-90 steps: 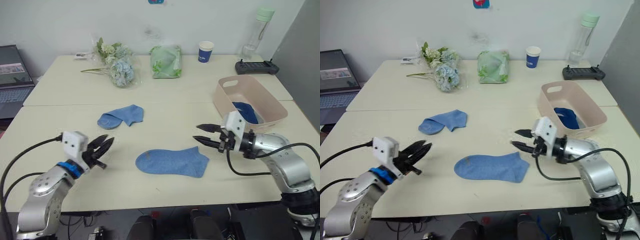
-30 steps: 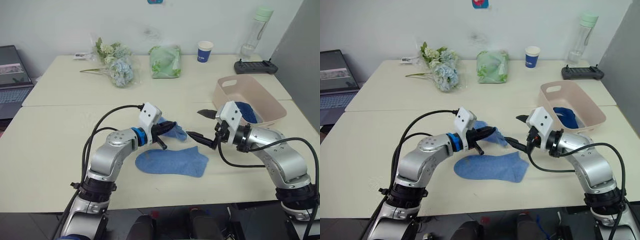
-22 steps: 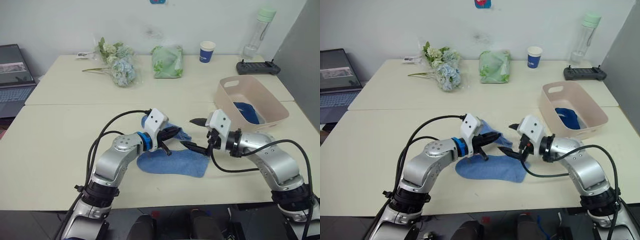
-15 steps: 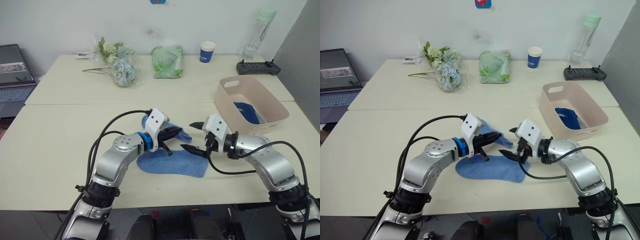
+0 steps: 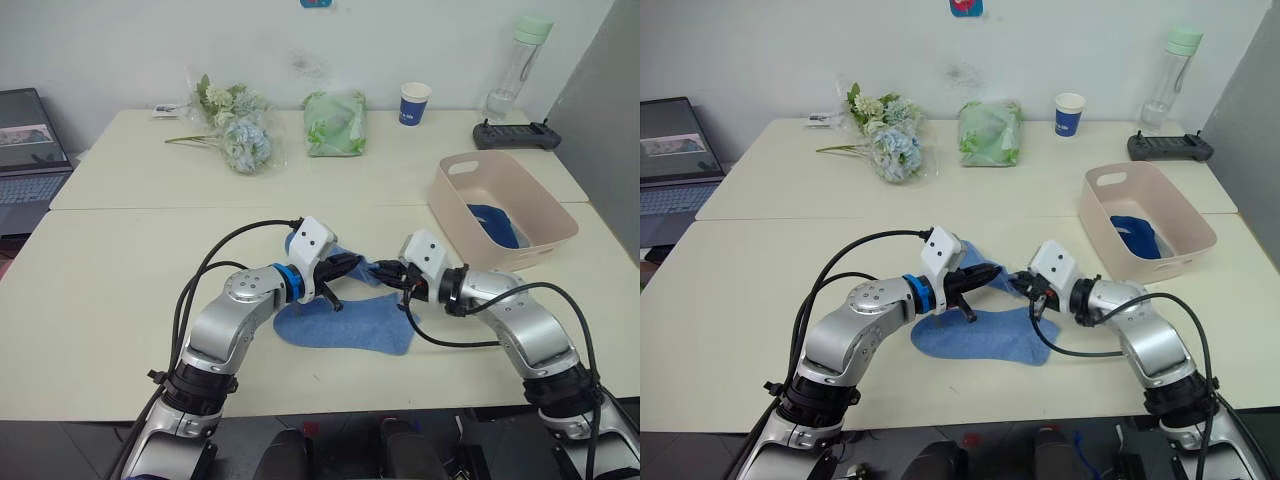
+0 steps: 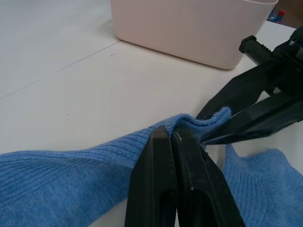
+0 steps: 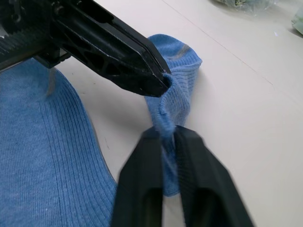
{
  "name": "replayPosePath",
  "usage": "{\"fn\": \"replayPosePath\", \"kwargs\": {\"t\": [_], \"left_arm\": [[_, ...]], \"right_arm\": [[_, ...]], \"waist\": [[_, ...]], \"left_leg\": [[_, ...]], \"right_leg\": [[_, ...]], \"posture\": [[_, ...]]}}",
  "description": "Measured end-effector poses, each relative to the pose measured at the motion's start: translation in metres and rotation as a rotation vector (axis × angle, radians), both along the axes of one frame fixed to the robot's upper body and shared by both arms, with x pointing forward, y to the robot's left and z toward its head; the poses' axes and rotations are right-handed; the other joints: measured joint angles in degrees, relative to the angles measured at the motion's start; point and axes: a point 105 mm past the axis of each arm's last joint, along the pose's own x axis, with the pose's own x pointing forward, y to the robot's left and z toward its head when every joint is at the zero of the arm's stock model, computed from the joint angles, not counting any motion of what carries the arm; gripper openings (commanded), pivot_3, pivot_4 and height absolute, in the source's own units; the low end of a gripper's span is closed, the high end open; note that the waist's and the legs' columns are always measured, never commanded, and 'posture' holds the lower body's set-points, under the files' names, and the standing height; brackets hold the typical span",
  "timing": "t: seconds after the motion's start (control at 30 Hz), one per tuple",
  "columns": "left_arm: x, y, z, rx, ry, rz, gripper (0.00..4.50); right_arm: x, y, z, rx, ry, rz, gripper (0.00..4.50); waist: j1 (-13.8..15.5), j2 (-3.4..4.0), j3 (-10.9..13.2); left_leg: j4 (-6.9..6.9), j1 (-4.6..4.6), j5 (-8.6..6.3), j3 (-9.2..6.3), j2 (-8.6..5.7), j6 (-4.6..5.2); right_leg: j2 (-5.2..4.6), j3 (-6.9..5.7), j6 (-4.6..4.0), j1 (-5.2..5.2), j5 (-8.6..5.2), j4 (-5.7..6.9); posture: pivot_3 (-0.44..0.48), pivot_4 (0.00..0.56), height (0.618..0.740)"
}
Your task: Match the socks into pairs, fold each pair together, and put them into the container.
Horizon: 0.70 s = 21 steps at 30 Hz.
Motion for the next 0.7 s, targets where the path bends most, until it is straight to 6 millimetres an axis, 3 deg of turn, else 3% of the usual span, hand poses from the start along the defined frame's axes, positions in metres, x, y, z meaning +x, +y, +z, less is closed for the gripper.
{"fn": "replayPosePath", "kwargs": {"t": [0.1,0.23,0.4,0.5,0.6,0.7], "left_arm": [[-0.002,0.000,0.001,-0.002,-0.006,-0.008,0.66],[-0.001,0.009,0.011,-0.073,-0.002,-0.010,1.95],[0.037,0.073,0.024,-0.024,-0.073,0.181,3.51],[0.061,0.117,0.013,0.054,-0.083,0.332,4.49],[0.068,0.131,-0.004,0.065,-0.045,0.366,4.49],[0.074,0.131,-0.018,0.047,-0.008,0.371,4.49]], "right_arm": [[0.000,0.001,0.000,0.007,0.000,0.006,0.00],[0.001,0.000,0.001,0.009,-0.002,-0.002,0.00],[0.003,-0.004,0.001,0.014,0.001,-0.022,0.00],[0.004,-0.004,0.000,0.018,0.004,-0.025,0.00],[0.004,-0.003,0.000,0.022,0.005,-0.024,0.00],[0.004,-0.003,0.000,0.023,0.006,-0.026,0.00]], "waist": [[0.00,0.00,0.00],[0.00,0.00,0.00],[-0.09,0.00,0.00],[-0.06,0.00,0.00],[0.00,0.00,0.00],[0.33,0.00,0.00]], "left_leg": [[0.00,0.00,0.00,0.01,0.00,0.00],[0.00,0.00,0.00,-0.01,0.01,0.00],[-0.02,0.04,0.00,0.01,0.03,0.00],[-0.02,0.02,0.00,0.03,-0.02,0.00],[-0.01,-0.02,0.00,0.03,-0.05,0.00],[0.01,-0.03,0.00,0.00,-0.06,0.00]], "right_leg": [[0.00,0.00,0.00,0.00,0.00,0.00],[0.00,0.00,0.00,0.00,0.00,0.01],[0.04,-0.10,0.00,-0.01,0.00,0.01],[0.02,-0.09,0.00,-0.02,0.00,-0.05],[-0.03,-0.10,0.00,-0.03,0.00,-0.07],[-0.05,-0.14,0.00,-0.02,0.00,-0.04]], "posture": [[0.000,0.150,0.740],[0.000,0.150,0.740],[0.000,0.150,0.740],[0.000,0.150,0.740],[0.000,0.150,0.740],[0.000,0.150,0.740]]}}
